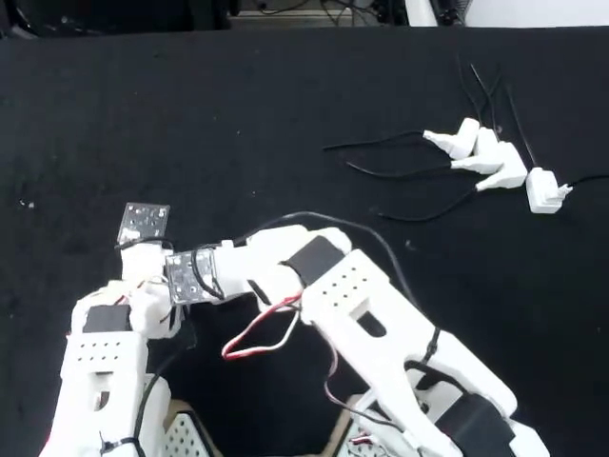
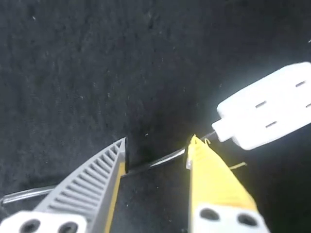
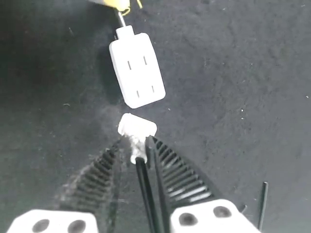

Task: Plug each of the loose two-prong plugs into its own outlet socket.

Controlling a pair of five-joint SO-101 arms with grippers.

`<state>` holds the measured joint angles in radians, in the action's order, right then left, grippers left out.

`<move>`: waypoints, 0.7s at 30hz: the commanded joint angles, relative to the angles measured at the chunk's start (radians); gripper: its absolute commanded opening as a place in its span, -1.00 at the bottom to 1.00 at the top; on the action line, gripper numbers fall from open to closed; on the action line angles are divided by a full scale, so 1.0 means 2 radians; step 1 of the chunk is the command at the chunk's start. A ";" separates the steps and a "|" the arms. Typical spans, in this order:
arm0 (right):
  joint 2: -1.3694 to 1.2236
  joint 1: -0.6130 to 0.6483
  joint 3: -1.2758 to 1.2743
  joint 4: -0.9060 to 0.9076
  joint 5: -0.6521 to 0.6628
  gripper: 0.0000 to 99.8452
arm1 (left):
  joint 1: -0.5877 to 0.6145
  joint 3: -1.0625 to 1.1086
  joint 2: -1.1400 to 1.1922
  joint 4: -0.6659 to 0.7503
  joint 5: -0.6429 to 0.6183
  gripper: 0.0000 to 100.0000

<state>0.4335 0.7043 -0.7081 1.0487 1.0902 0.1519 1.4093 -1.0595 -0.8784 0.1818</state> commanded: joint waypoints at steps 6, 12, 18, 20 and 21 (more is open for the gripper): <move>0.001 0.007 0.032 -0.009 0.005 -0.98 | 0.007 0.000 0.002 0.021 0.003 -0.50; 0.001 0.005 0.032 -0.009 0.003 -0.98 | 0.008 -0.024 0.058 0.033 0.003 -0.50; 0.002 0.005 0.032 -0.002 0.002 -0.98 | 0.033 -0.101 0.194 0.033 0.003 -0.50; 0.002 0.005 0.032 0.005 0.002 -0.98 | 0.038 -0.128 0.229 0.032 0.004 -0.50; 0.002 0.005 0.032 0.005 0.002 -0.98 | 0.040 -0.138 0.238 0.032 0.004 -0.50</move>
<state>0.4319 0.7043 -0.7081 1.0503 1.0902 0.2010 1.2513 -0.6928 -0.8247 0.1803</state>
